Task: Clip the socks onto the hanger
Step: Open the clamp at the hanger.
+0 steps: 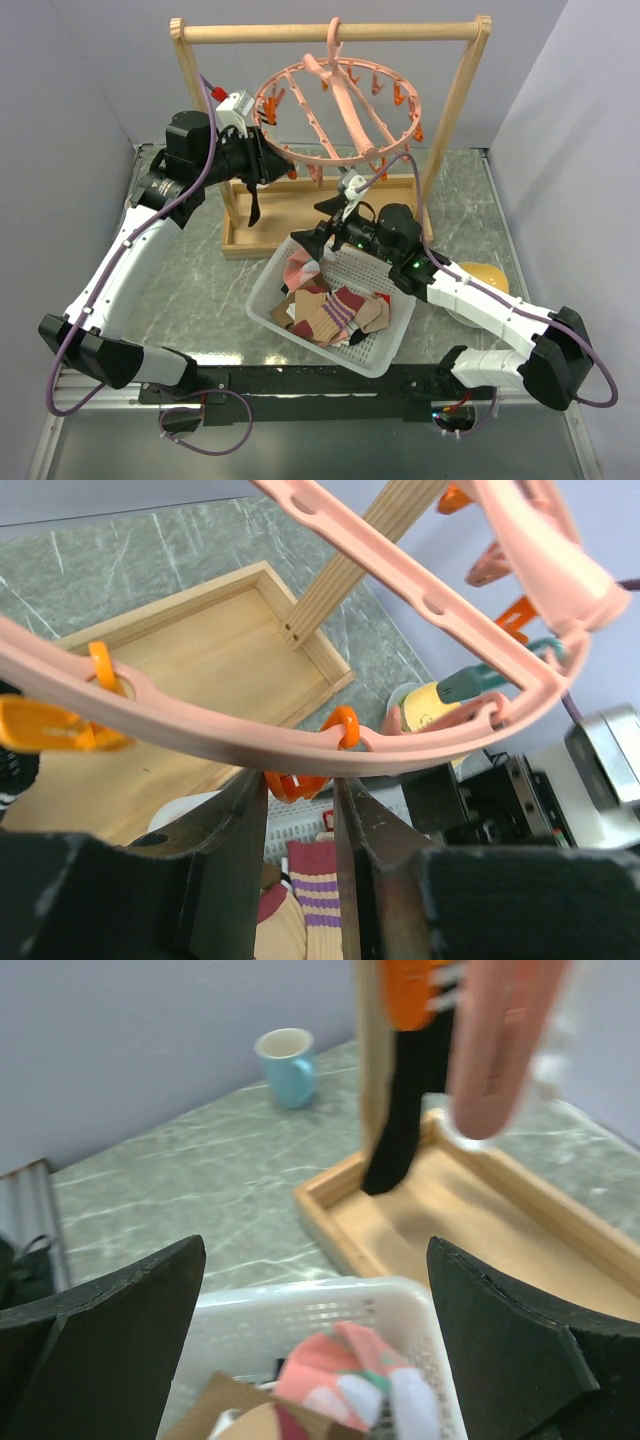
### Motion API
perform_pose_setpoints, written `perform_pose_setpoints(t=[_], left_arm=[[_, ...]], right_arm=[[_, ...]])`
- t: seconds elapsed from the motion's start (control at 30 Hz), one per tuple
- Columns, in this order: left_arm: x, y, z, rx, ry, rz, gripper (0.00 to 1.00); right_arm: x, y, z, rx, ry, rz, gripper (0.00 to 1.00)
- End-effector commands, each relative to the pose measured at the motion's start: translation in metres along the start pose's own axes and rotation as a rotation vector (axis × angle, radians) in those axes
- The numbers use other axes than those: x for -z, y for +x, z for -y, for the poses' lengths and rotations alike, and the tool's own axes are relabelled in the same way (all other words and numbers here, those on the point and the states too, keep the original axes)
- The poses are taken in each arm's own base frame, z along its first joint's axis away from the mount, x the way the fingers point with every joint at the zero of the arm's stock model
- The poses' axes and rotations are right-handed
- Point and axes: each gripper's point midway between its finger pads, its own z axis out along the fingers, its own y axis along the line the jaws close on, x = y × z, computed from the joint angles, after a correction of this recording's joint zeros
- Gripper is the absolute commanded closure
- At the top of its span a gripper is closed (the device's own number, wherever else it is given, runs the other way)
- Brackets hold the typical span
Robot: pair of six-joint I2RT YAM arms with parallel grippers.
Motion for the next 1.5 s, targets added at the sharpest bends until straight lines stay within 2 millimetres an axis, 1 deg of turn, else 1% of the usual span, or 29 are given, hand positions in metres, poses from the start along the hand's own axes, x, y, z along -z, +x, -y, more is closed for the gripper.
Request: perform_pose_setpoints(t=[0.0,0.03,0.07,0.1,0.13,0.27,0.33,0.4,0.5,0.63,0.67,0.7,0.73,0.77,0.8,0.83,0.87,0.9,0.93,0.97,1.07,1.1,1.13,1.2,1.23,1.27,1.37,1.43,1.47], left_arm=[[0.005,-0.02,0.012,-0.037,0.032,0.058,0.99],[0.006,-0.019,0.012,-0.035,0.033,0.056,0.99],[0.007,-0.018,0.013,-0.036,0.035,0.054,0.99],[0.007,-0.017,0.012,-0.033,0.033,0.052,0.99],[0.007,-0.015,0.012,-0.033,0.035,0.048,0.99],[0.009,-0.011,0.013,-0.035,0.042,0.042,0.99],[0.01,-0.01,0.012,-0.034,0.039,0.039,0.99],[0.01,-0.009,0.013,-0.033,0.041,0.037,0.99],[0.01,-0.008,0.014,-0.033,0.046,0.033,0.99],[0.012,-0.008,0.014,-0.036,0.045,0.033,0.99],[0.012,-0.007,0.014,-0.037,0.046,0.032,0.99],[0.011,-0.007,0.013,-0.037,0.043,0.03,0.99],[0.011,-0.006,0.012,-0.038,0.04,0.027,0.99],[0.011,-0.006,0.012,-0.034,0.038,0.026,0.99],[0.011,-0.007,0.012,-0.037,0.037,0.028,0.99],[0.011,-0.008,0.011,-0.04,0.032,0.032,0.99],[0.011,-0.009,0.011,-0.039,0.028,0.034,0.99],[0.011,-0.009,0.01,-0.04,0.023,0.034,0.99],[0.011,-0.01,0.01,-0.042,0.021,0.037,0.99],[0.011,-0.01,0.009,-0.042,0.017,0.039,0.99],[0.01,-0.009,0.005,-0.041,0.002,0.039,0.99],[0.01,-0.011,0.007,-0.044,0.003,0.043,0.99],[0.011,-0.012,0.007,-0.046,0.003,0.046,0.99],[0.012,-0.012,0.007,-0.047,0.0,0.047,0.99],[0.011,-0.012,0.006,-0.048,-0.002,0.047,0.99],[0.012,-0.012,0.006,-0.05,-0.003,0.049,0.99],[0.012,-0.011,0.006,-0.05,-0.003,0.047,0.99],[0.012,-0.009,0.005,-0.049,-0.004,0.046,0.99],[0.012,-0.009,0.005,-0.05,-0.004,0.046,0.99]], right_arm=[[-0.001,-0.053,-0.025,-0.007,-0.069,0.14,0.0],[-0.002,-0.064,-0.024,0.002,-0.065,0.17,0.01],[-0.006,-0.068,-0.024,0.005,-0.068,0.174,0.03],[-0.009,-0.086,-0.026,0.008,-0.073,0.206,0.05],[-0.012,-0.092,-0.022,0.008,-0.051,0.219,0.09],[-0.023,-0.113,-0.008,0.002,-0.004,0.288,0.13],[-0.026,-0.118,-0.002,-0.008,0.002,0.303,0.16],[-0.028,-0.123,0.001,-0.011,0.014,0.333,0.17],[-0.033,-0.118,0.011,-0.01,0.056,0.32,0.17],[-0.028,-0.105,0.007,-0.055,0.03,0.311,0.15],[-0.022,-0.092,0.006,-0.064,0.029,0.293,0.15],[-0.019,-0.088,0.007,-0.065,0.042,0.291,0.12],[-0.016,-0.078,0.009,-0.077,0.056,0.259,0.11],[-0.01,-0.073,0.008,-0.084,0.065,0.235,0.1],[-0.008,-0.067,0.002,-0.087,0.058,0.212,0.09],[-0.001,-0.066,0.001,-0.063,0.083,0.209,0.08],[0.002,-0.051,-0.001,-0.053,0.088,0.182,0.06],[0.004,-0.046,-0.008,-0.044,0.08,0.17,0.02],[0.01,-0.044,-0.006,-0.023,0.109,0.158,0.0],[0.013,-0.033,-0.005,-0.012,0.126,0.118,0.0],[0.021,-0.024,-0.012,0.035,0.129,0.078,0.0],[0.024,-0.023,-0.012,0.049,0.144,0.076,0.0],[0.028,-0.024,-0.019,0.096,0.132,0.077,0.0],[0.031,-0.02,-0.025,0.146,0.145,0.057,0.0],[0.033,-0.02,-0.037,0.19,0.119,0.056,0.0],[0.034,-0.019,-0.037,0.21,0.131,0.052,0.0],[0.033,-0.03,-0.043,0.291,0.116,0.097,0.0],[0.028,-0.045,-0.045,0.35,0.111,0.154,0.0],[0.025,-0.057,-0.045,0.364,0.114,0.185,0.0]])
